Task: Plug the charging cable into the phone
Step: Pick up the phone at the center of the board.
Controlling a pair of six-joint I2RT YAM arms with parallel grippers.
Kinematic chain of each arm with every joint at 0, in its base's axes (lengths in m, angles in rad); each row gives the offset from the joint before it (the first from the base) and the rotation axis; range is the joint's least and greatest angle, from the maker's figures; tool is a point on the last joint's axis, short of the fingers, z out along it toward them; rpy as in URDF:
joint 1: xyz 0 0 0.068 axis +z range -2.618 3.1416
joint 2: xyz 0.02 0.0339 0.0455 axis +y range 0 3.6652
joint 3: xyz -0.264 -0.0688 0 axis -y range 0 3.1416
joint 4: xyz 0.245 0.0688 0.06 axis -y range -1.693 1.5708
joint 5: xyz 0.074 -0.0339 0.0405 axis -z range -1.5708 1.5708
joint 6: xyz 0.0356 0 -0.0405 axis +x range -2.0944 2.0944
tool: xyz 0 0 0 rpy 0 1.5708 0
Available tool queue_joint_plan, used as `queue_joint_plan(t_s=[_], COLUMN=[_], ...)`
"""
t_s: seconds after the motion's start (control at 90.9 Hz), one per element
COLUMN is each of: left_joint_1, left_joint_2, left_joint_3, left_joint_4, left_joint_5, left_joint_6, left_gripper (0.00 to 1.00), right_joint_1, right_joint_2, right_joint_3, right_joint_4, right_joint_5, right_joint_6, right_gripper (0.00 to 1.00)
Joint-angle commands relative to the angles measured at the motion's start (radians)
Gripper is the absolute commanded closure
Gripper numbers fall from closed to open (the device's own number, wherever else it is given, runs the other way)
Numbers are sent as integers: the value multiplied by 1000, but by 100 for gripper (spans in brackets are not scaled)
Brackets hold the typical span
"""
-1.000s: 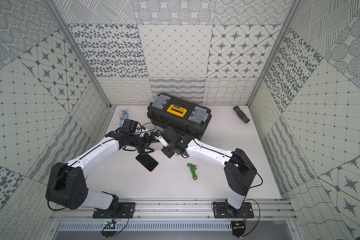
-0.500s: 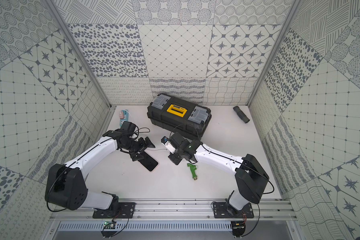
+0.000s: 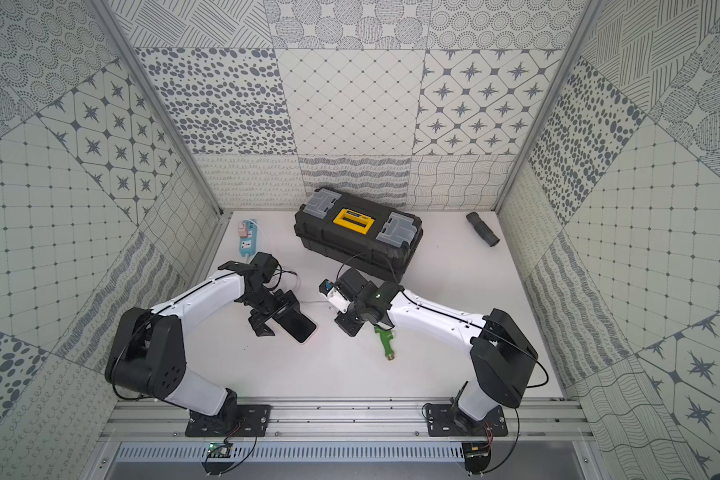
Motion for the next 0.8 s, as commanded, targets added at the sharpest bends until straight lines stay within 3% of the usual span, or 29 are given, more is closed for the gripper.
queue_joint_plan(t_s=[0.0,0.231,0.792], left_joint_1=[15,19,15], left_joint_2=[45,148,236], left_joint_3=[15,27,67], left_joint_4=[-32,53,120], left_joint_5=[-63,15,57], left_joint_6=[-46,-86,-96], left_gripper=[2,3,3], right_joint_1=[7,9,9], right_joint_2=[2,7,34], right_joint_3=[19,20,41], right_joint_4=[9,8,-2], right_joint_5=[-25,-33,-57], right_joint_6=[14,23,27], right_gripper=[100,100,100])
